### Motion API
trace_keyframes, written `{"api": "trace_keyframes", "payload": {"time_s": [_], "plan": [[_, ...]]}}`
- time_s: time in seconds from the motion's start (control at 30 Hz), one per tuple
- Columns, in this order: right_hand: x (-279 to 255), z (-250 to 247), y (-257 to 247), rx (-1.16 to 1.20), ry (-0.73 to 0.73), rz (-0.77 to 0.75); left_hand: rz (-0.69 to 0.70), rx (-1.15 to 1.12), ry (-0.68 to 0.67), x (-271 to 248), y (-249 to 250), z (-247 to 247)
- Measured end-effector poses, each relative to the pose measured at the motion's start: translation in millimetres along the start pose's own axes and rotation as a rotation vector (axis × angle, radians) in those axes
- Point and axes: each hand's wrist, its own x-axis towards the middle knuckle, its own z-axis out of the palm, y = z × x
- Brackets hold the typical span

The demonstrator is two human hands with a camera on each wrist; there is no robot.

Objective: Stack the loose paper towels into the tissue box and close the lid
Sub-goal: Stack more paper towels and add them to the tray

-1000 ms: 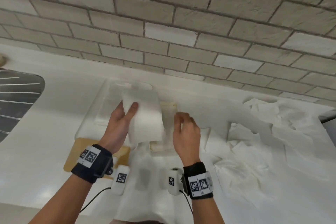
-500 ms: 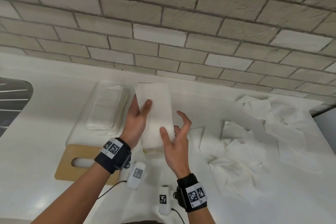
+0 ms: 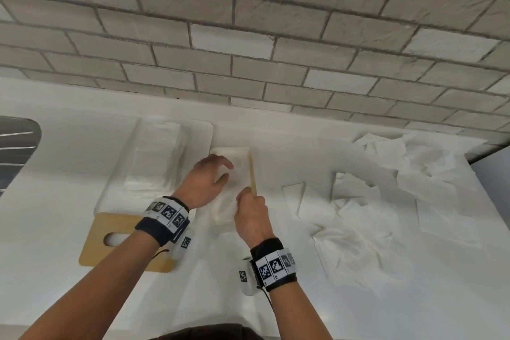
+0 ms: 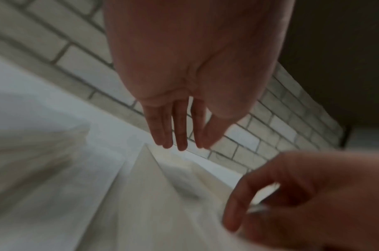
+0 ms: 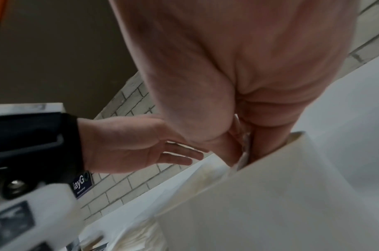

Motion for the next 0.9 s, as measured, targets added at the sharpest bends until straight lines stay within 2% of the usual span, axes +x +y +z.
{"api": "trace_keyframes", "payload": {"time_s": [0.07,0.13,0.2,0.27,0.33,0.43,0.5,0.57,0.67,0.73,0.83,0.9], "plan": [[-4.2,-6.5,-0.9,0.005,0.002,-0.024,0.038,0.241,-0.213,5.8,2.3,8.1],[-7.1,-18.6,5.0,0.036,0.08,-0.06,0.012,0.477,-0.394,10.9,2.2,16.6],[-5.9,-37.8,20.4,0.06,0.25,-0.097,-0.059,0.564,-0.498,13.4,3.2,26.6],[0.8,-55.7,47.5,0.024,0.382,-0.083,-0.092,0.628,-0.527,12.8,1.6,35.4],[9.1,-69.5,83.5,-0.083,0.393,-0.023,-0.094,0.694,-0.521,12.3,0.1,40.3],[21.3,-74.4,140.6,-0.396,0.272,0.097,-0.096,0.688,-0.505,14.4,3.2,37.6],[24.8,-71.0,168.0,-0.528,0.229,0.135,-0.074,0.65,-0.435,14.2,8.2,35.1],[26.3,-69.4,182.2,-0.536,0.257,0.122,-0.032,0.577,-0.304,10.1,13.7,34.7],[29.8,-74.0,191.9,-0.47,0.314,0.115,0.08,0.426,-0.086,2.9,28.2,38.6],[31.3,-82.6,193.3,-0.316,0.329,0.114,0.145,0.237,-0.025,1.3,43.4,42.2],[26.9,-108.3,182.2,0.024,0.309,0.006,0.201,0.005,-0.087,3.9,68.7,46.5],[16.7,-131.6,164.1,0.157,0.195,-0.143,0.255,-0.063,-0.16,9.2,82.8,50.1]]}}
